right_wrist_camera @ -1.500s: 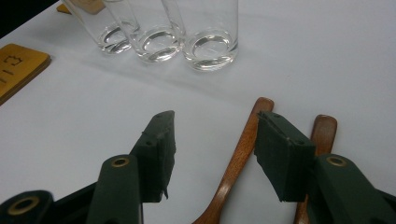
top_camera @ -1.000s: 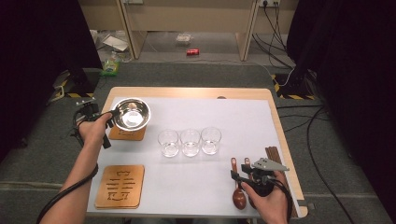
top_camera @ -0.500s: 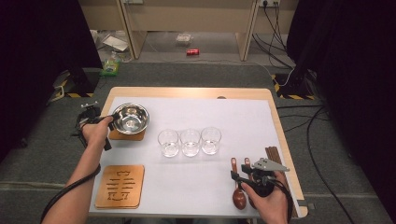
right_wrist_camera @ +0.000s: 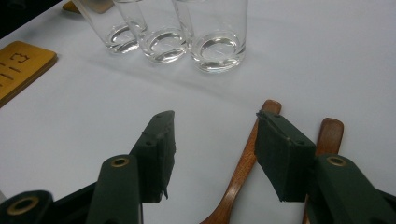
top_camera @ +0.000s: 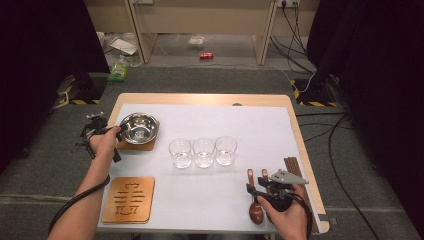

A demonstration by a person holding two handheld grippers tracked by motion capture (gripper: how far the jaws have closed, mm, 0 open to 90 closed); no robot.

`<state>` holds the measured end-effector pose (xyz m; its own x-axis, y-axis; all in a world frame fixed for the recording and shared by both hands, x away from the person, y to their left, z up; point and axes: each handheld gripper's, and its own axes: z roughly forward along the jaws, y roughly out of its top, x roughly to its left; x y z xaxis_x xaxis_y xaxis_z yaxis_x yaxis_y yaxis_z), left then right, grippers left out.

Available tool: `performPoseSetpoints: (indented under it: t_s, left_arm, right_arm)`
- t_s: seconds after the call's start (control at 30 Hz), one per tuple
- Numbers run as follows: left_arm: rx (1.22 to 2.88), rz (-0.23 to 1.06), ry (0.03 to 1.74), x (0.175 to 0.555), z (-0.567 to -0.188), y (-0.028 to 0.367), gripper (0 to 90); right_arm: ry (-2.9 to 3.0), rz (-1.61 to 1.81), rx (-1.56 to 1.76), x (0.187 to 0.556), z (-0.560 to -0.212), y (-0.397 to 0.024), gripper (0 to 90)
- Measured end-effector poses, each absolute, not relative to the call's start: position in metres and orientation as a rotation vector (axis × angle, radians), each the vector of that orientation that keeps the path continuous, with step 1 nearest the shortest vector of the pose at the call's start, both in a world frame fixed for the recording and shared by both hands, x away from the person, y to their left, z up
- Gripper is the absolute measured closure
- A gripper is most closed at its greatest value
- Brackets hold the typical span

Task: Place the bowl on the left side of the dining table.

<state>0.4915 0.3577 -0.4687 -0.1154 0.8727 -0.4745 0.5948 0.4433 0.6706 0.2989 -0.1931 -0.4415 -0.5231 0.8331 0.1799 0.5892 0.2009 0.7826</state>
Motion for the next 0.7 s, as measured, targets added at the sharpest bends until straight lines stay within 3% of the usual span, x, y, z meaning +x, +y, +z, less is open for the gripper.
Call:
performPoseSetpoints:
  t_s: [0.43,0.7]
  left_arm:
    - [1.236,0.402,1.819,0.4959,-0.4705,0.355,82.6]
    - [1.334,0.474,1.823,0.4945,-0.4706,0.3555,78.0]
  right_arm:
    - [2.192,1.232,1.353,0.298,-0.4419,-0.1933,48.0]
    - [2.192,1.235,1.352,0.2971,-0.4412,-0.1926,48.0]
